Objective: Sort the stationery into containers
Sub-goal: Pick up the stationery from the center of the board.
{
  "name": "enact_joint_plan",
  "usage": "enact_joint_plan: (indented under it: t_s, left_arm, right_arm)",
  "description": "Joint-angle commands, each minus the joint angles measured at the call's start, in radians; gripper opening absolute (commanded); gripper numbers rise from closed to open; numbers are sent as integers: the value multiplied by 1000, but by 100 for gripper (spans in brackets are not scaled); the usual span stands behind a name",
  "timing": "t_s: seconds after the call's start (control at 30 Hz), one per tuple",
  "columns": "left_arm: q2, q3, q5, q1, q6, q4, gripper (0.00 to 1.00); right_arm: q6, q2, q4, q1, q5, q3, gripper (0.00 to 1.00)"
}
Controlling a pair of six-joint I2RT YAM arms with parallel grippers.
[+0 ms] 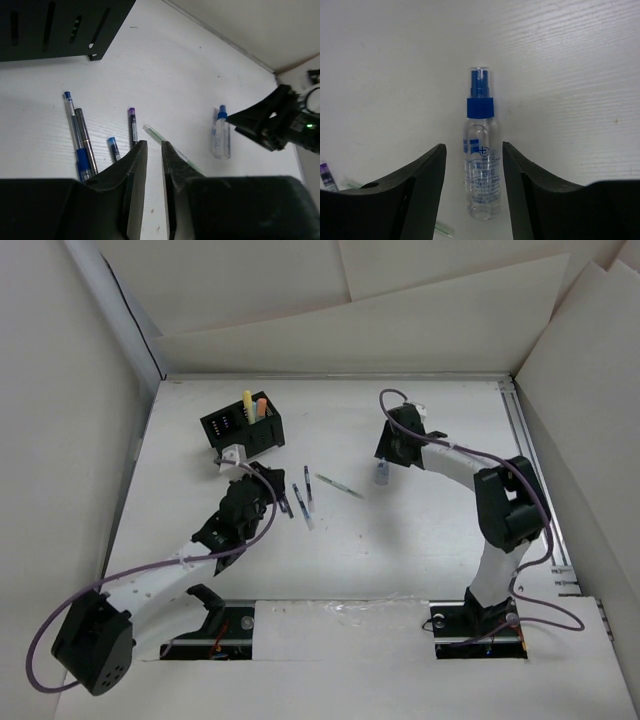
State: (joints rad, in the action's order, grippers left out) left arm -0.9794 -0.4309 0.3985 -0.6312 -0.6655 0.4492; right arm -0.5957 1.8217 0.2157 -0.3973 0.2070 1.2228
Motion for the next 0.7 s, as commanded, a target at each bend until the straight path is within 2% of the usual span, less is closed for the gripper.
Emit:
enact_joint_plan:
  t_s: [0.0, 0.17, 0.37, 0.6, 0.67]
  left_arm:
    - [94, 29, -20, 2, -40, -18, 16]
    - [261, 38, 25, 2, -20, -82, 23]
    - [347, 58, 69, 2, -2, -113, 30]
    - [410, 26, 80, 2, 20, -170, 38]
    - [424, 26, 109, 2, 29, -179, 39]
  right_arm:
    - [-16, 37, 39, 8, 41, 69, 55]
    - [-16, 115, 63, 8, 42, 92, 58]
    - [-29, 139, 76, 8, 43, 118, 58]
    - [-38, 172, 116, -2, 72, 145, 39]
    - [-47, 162, 116, -2, 81, 145, 29]
